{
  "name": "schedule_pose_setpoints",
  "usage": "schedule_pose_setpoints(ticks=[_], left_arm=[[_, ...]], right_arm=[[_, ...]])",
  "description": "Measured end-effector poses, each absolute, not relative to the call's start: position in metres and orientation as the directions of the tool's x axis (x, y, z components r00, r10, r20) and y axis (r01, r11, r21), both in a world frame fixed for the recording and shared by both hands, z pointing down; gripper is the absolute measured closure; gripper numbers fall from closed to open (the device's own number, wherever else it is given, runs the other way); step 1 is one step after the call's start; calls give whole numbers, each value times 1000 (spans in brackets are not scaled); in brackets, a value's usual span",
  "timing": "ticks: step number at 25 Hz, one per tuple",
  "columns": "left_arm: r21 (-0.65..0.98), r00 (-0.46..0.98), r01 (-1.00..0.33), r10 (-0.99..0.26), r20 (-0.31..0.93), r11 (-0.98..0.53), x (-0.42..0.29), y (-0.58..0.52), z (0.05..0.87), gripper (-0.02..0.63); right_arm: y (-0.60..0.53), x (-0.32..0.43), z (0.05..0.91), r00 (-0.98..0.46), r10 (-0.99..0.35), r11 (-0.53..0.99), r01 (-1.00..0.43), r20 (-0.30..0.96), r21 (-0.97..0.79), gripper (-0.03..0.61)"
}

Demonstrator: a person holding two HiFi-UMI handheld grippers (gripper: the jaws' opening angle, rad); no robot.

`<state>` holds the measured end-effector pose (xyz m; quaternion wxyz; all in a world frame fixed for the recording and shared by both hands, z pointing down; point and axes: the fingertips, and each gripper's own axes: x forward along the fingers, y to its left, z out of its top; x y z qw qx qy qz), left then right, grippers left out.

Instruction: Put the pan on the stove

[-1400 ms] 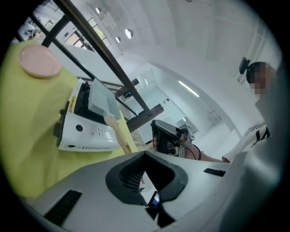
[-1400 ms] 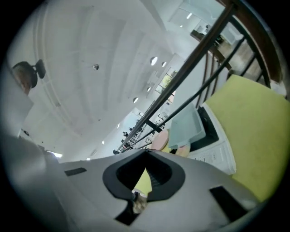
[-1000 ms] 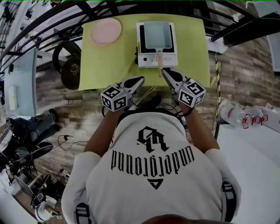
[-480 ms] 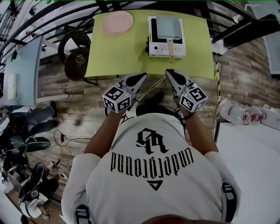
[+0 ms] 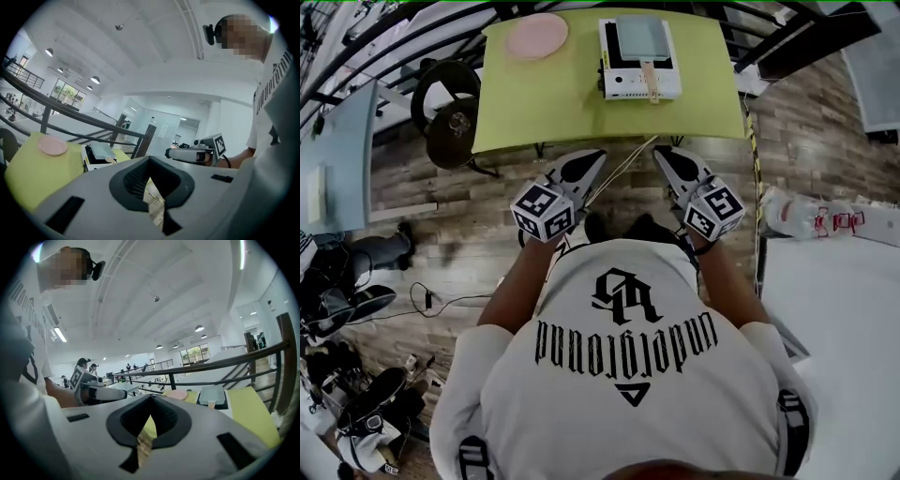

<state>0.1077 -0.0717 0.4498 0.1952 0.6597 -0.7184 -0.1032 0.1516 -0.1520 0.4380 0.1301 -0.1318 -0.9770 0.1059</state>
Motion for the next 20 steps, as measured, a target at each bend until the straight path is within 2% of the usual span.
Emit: schedule_pose_setpoints(ticks=[8,20], left_arm=[[323,-87,-938,-989,122,123,160,-90,423,601],[228,-170,-956,-982,80,184,305,-128,394,601]], right_arm=[[-170,207,419,-937,308,933,264,164,-244,580],[-212,351,409,-915,380,921,360,135,-148,580]])
